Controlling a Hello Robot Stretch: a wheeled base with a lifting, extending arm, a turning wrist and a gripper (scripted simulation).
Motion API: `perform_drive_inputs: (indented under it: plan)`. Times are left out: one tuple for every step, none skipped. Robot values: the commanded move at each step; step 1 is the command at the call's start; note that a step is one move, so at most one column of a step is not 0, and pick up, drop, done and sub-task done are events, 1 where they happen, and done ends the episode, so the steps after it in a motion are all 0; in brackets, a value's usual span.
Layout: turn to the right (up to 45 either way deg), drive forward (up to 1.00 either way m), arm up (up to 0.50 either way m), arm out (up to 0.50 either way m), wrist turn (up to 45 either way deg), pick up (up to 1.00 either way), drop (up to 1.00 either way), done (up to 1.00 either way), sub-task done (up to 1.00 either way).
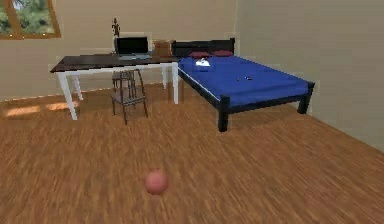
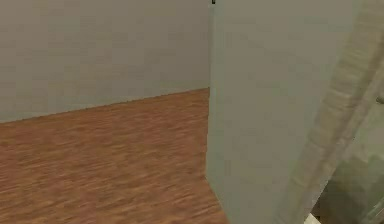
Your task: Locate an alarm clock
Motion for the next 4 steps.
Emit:
perform_drive_inputs:
  plan:
    - [-30.0, 0.0, 0.0, 0.0, 0.0, 0.0, 0.0, 0.0, 0.0]
    - [0.0, 0.5, 0.0, 0.0, 0.0, 0.0, 0.0, 0.0, 0.0]
    - [-30.0, 0.0, 0.0, 0.0, 0.0, 0.0, 0.0, 0.0, 0.0]
    - [0.0, 0.5, 0.0, 0.0, 0.0, 0.0, 0.0, 0.0, 0.0]
